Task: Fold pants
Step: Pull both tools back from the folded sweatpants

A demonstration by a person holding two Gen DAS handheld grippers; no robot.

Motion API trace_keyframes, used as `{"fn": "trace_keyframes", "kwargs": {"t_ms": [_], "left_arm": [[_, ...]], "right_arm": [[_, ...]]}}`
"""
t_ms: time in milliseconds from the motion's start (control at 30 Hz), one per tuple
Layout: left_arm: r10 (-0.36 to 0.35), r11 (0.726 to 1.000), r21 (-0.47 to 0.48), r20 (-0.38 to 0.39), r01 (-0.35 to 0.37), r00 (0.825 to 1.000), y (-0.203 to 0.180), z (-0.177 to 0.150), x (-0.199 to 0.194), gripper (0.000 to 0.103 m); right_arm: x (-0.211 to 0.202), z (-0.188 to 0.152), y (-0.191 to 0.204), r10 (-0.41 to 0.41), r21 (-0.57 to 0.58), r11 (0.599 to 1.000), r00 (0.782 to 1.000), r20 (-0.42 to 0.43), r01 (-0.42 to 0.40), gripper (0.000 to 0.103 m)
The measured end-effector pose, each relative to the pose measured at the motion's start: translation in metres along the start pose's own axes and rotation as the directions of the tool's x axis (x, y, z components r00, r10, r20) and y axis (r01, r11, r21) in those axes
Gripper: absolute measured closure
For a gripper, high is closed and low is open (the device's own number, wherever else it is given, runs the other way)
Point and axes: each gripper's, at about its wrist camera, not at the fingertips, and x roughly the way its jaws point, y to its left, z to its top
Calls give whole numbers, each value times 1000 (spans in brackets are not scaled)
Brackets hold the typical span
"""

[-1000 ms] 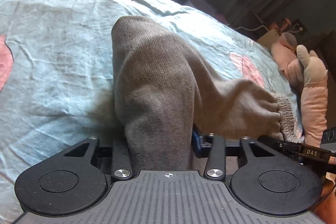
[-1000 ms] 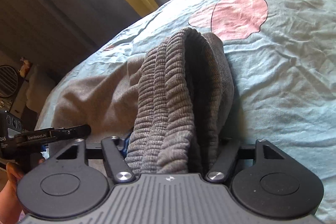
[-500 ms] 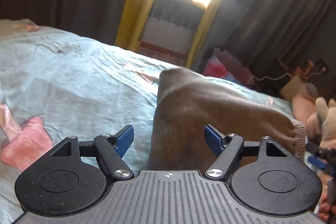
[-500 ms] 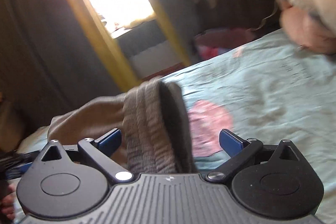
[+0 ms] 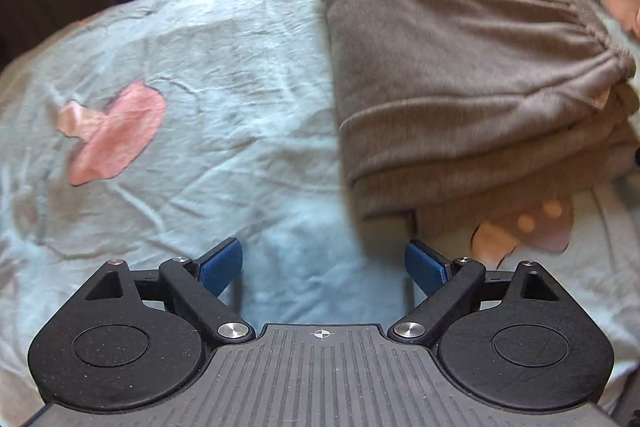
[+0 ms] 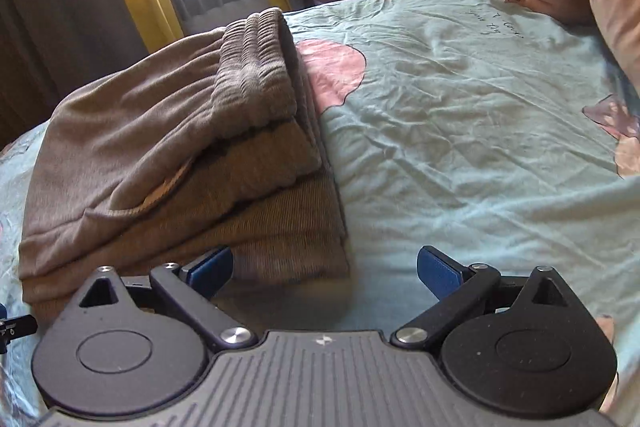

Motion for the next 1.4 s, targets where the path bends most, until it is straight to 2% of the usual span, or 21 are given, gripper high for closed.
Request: {"fn": "trace_keyframes", "kwargs": {"t_ms": [100,200,333,433,567,633,700,833,900,1000,1133,1233,1333,1400], "left_arm": [[54,998,-10,-11,-54,998,-2,-27,-20,8],[23,997,-80,8,-22,1000,-4,-50,-52,8],[22,983,-185,88,-5,996,-6,-74,-98,6],[16,975,-223,139,16,990,-11,-89,-130,6],[21,972,-234,206,28,978,-19,-107,-164,5],[14,974,-223,217,36,976,-22,-111,-176,5],[7,975,-216,240,47,971,-26,-112,-188,5],[-34,970,-219,301,104,953,-32,-104,-206,2],[-44,971,-212,310,114,950,-36,-99,-206,2],[-15,980,-185,299,74,954,-45,-93,-194,2],[42,988,-155,268,1,963,-54,-88,-169,2],[38,988,-152,284,6,958,-54,-84,-158,2],[16,988,-153,318,34,948,-55,-79,-149,2],[17,989,-143,318,31,948,-57,-74,-139,1]], "right_arm": [[-26,-31,6,2,-7,1000,1000,0,-2,4],[-53,-57,13,48,0,999,999,16,-48,4],[-96,-71,31,8,-1,1000,998,61,-8,4],[-131,-80,44,0,-77,997,990,143,11,4],[-167,-98,54,16,-191,981,974,224,28,4],[-180,-104,59,7,-229,972,973,230,47,4],[-194,-104,61,10,-241,969,973,230,47,4],[-221,-99,60,64,-215,977,953,296,1,4],[-225,-98,60,56,-203,979,943,329,13,4],[-214,-101,62,46,-226,973,935,353,37,4],[-187,-103,66,53,-219,976,945,322,20,4],[-167,-103,72,30,-239,970,947,320,50,4],[-148,-98,73,44,-252,967,953,298,34,4],[-136,-95,74,41,-256,966,959,281,34,4]]}}
